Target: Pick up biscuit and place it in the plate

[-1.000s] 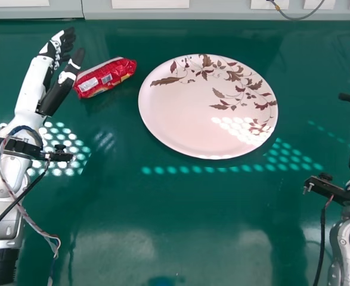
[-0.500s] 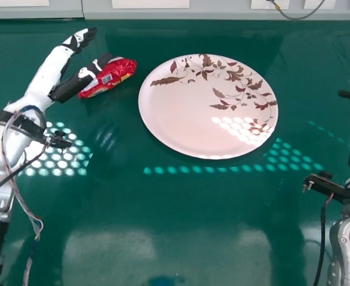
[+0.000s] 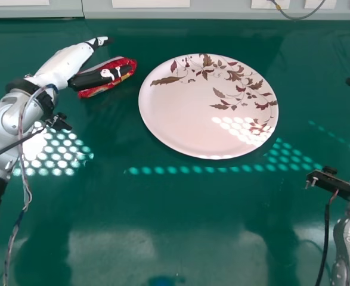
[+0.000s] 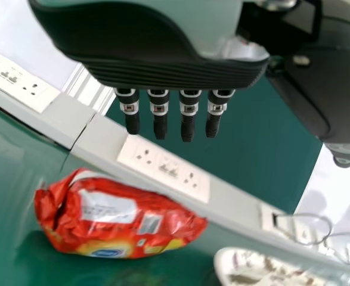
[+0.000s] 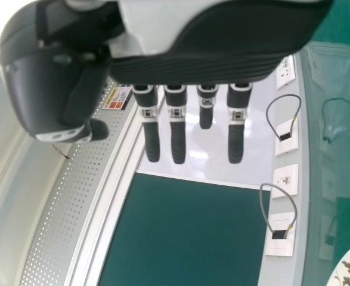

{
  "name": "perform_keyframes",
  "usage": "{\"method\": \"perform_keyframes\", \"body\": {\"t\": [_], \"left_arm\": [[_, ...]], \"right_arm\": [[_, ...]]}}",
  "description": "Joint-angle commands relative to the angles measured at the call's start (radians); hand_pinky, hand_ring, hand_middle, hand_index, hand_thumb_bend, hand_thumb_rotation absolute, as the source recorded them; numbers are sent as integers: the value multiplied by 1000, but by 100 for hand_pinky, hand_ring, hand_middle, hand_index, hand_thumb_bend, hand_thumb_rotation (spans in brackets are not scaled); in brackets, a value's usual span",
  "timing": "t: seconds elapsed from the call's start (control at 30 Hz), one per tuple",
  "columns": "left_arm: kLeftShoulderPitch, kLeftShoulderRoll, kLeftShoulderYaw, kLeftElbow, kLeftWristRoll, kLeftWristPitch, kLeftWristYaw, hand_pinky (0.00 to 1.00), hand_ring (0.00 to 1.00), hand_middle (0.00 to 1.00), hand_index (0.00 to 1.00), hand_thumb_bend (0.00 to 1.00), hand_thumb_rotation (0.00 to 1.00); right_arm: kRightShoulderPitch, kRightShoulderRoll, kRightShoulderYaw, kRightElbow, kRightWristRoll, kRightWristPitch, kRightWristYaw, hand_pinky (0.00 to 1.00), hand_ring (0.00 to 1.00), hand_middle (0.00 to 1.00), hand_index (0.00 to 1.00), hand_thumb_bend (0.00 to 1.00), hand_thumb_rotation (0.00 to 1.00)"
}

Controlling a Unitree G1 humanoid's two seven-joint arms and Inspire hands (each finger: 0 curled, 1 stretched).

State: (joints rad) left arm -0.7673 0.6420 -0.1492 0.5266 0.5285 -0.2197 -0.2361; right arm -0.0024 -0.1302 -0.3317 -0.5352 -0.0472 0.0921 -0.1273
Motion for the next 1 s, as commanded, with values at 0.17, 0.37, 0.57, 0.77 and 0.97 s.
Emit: {"method": "perform_keyframes", "body": {"t": [0.17,0.37,0.57,0.77,0.97], "left_arm": [[-125,31,-87,168,90,-37,26,92,100,100,100,100,35],[-151,47,-119,199,134,-20,22,93,100,100,100,100,35],[-158,58,-143,195,171,7,13,93,100,100,99,100,34],[-163,76,-174,176,213,45,-21,93,100,100,99,100,36],[-161,84,-188,158,227,68,-59,94,99,100,99,100,35]], "right_arm": [[20,-7,-26,-39,13,18,10,72,79,80,79,48,19],[29,-6,-31,-49,-1,26,6,68,76,77,77,48,19],[31,-7,-31,-50,-14,23,5,67,75,76,77,46,17],[35,3,-31,-66,-13,36,0,64,74,75,75,47,14],[36,9,-31,-72,-6,39,-1,64,73,75,74,46,12]]}}
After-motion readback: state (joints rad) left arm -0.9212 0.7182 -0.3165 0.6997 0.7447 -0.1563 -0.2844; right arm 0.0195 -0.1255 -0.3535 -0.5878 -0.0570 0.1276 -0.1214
